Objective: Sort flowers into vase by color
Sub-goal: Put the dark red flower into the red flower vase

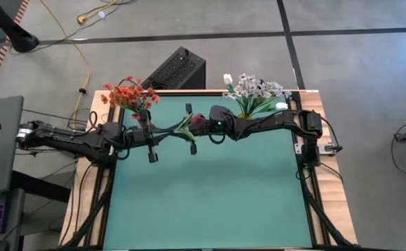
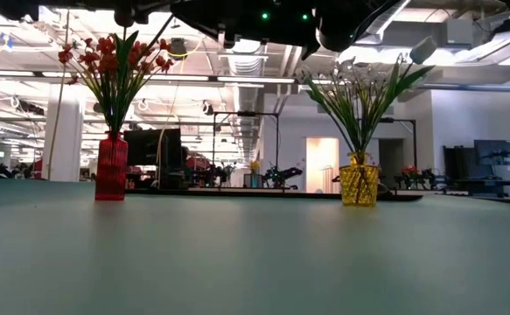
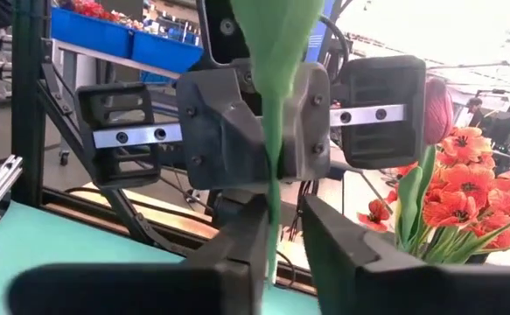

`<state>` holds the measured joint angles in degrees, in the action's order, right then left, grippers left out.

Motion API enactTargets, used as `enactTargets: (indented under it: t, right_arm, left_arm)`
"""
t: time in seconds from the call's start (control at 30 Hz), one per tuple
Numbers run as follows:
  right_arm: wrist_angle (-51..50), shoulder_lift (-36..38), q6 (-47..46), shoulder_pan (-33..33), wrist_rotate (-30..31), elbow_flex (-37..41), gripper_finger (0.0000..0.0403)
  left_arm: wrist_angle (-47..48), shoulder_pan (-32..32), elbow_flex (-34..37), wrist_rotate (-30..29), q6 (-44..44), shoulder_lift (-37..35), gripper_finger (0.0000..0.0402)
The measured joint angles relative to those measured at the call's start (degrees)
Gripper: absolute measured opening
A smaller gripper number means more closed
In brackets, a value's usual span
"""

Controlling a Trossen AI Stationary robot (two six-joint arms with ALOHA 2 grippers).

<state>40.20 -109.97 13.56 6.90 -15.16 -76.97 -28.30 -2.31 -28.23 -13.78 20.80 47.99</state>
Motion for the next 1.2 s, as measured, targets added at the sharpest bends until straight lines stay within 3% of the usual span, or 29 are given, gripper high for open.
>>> enactTargets:
  t: [0.2,0.33,0.6,0.77,0.97,1.2]
  right_arm:
    - [-0.1,0.0,0.0,-0.2,0.0,0.0,0.002]
    - [-0.3,0.0,-1.3,-0.2,0.1,0.0,0.002]
    - [-0.9,0.0,-2.7,0.1,0.5,0.1,0.002]
    - [-0.8,0.0,-2.5,0.5,4.5,0.1,0.002]
    - [7.0,-2.8,-3.7,2.1,5.2,-0.2,0.002]
    - [8.1,-12.7,-5.2,3.9,6.4,-9.1,0.002]
  left_arm:
    - [0.7,0.0,0.0,-0.6,-1.1,0.0,0.0]
    - [3.0,0.0,0.0,-1.3,-1.0,-0.7,0.0015]
    - [16.4,0.0,0.0,-4.3,-5.9,-8.1,0.012]
    - [29.6,-1.2,0.0,-3.9,-14.8,-14.6,0.0169]
    - [46.3,-4.3,0.0,-3.0,-27.0,-15.6,0.0177]
    - [58.5,-6.3,-0.1,-0.6,-38.0,-13.9,0.0166]
